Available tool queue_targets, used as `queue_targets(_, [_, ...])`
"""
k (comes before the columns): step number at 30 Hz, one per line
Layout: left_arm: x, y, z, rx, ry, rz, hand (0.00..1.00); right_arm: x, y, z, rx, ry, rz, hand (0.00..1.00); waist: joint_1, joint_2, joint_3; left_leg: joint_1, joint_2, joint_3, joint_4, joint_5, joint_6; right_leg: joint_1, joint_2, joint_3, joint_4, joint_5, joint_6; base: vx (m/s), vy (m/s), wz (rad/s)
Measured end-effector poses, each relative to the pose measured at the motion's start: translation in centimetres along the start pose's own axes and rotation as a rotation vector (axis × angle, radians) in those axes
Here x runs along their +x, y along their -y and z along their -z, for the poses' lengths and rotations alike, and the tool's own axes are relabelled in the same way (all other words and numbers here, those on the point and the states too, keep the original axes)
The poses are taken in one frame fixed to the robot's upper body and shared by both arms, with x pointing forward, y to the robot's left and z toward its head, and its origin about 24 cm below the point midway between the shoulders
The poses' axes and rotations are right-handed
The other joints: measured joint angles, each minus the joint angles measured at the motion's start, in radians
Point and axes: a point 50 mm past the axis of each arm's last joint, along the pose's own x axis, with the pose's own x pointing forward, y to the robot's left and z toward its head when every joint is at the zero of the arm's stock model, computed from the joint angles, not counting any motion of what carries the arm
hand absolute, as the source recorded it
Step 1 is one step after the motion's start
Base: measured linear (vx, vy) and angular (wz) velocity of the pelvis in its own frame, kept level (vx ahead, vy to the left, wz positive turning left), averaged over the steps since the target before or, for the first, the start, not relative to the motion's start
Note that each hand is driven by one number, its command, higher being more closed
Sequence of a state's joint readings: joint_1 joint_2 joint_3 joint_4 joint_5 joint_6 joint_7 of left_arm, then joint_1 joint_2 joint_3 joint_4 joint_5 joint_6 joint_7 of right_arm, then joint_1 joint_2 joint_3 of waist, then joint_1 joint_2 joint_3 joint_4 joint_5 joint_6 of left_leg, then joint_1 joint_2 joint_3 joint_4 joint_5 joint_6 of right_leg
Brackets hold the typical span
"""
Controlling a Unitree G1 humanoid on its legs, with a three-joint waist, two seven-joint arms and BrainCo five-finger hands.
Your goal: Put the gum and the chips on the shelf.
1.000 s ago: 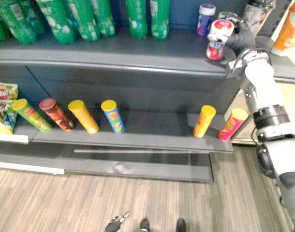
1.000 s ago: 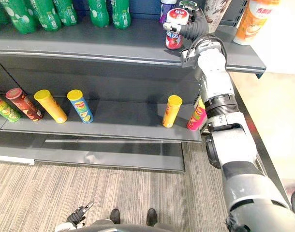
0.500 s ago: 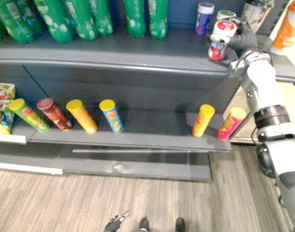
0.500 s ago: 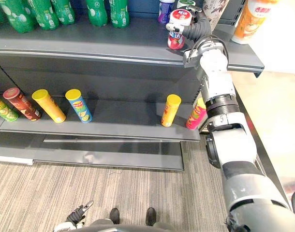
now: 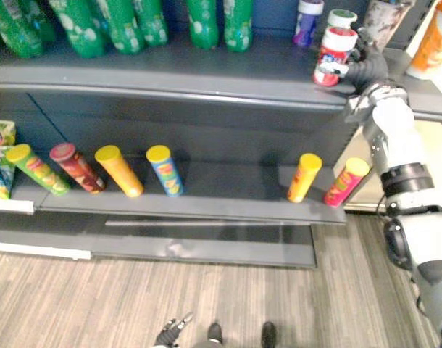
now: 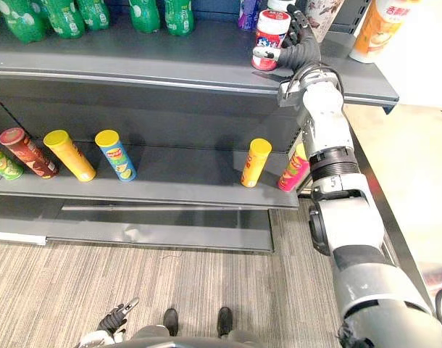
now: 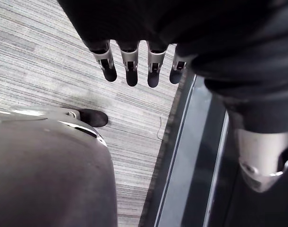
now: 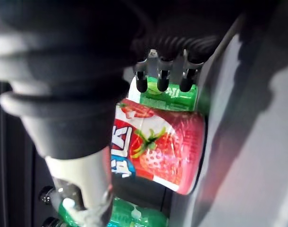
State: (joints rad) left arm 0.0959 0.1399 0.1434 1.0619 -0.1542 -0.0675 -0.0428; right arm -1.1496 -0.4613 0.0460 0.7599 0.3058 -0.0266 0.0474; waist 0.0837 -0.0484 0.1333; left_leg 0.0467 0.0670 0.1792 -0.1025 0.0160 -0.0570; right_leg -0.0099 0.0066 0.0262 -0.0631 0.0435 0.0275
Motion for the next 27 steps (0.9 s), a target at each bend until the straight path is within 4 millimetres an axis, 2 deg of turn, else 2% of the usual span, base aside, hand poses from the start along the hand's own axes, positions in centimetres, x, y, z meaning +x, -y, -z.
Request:
queue_targets(8, [0.0,-0.1,0.1,0.000,-0.003,-0.003,0.00,-0.6,-0.2,-0.2,0.022,0.032,-0.010,0.00,-0.007,-0.002,0.001,0.001,-0.001,0.001,0.000,0.000,0.002,-0.001,-0.001,0.005,0.001,0.002,0.002,0.00,0.003,-0.01])
queue_targets(10, [-0.1,-0.2,0.2,-0.001,-0.007,-0.006,0.00,-0.9,-0.5,-0.7,0.049,0.066,-0.021,0.00,-0.016,-0.002,0.000,0.002,0.000,0.001,0.000,0.000,0.002,-0.001,0.000,0.005,0.001,0.002,0.002,0.00,0.000,0.00])
queue_targets(15, [-0.2,-0.5,0.6,-0.006,-0.017,-0.015,0.00,-1.9,0.0,-4.0,0.070,0.220,-0.050,0.00,-0.041,-0.005,-0.001,0.004,0.000,0.001,0.000,0.000,0.002,-0.001,0.000,0.009,0.001,0.003,0.003,0.00,0.000,-0.01])
queue_targets(18, [-0.3,-0.8,0.8,-0.004,-0.023,-0.022,0.00,-3.0,0.6,-6.0,0.054,0.333,-0.057,0.00,-0.054,-0.011,-0.006,0.004,0.001,0.001,0.000,0.000,0.002,-0.001,0.001,0.010,0.002,0.003,0.003,0.00,0.000,0.00])
queue_targets(20, [-0.3,-0.9,0.9,-0.007,-0.026,-0.026,0.00,-4.4,2.1,-7.1,0.067,0.412,-0.020,0.00,-0.054,-0.018,-0.017,0.004,0.002,0.001,0.000,0.000,0.002,-0.001,0.001,0.009,0.002,0.003,0.003,0.00,0.000,0.00])
queue_targets(25, [-0.4,-1.2,1.3,-0.002,-0.041,-0.032,0.00,-7.4,4.1,-8.6,0.082,0.575,0.063,0.00,-0.060,-0.022,-0.046,0.004,0.002,0.001,0.000,0.000,0.002,-0.001,0.002,0.009,0.002,0.003,0.003,0.00,0.000,0.00])
queue_targets(27, [-0.5,-1.2,1.6,0.003,-0.048,-0.035,0.00,-9.4,4.9,-8.6,0.081,0.634,0.103,0.00,-0.061,-0.022,-0.064,0.004,0.002,0.001,0.000,0.000,0.002,-0.001,0.002,0.009,0.002,0.003,0.003,0.00,0.000,0.00])
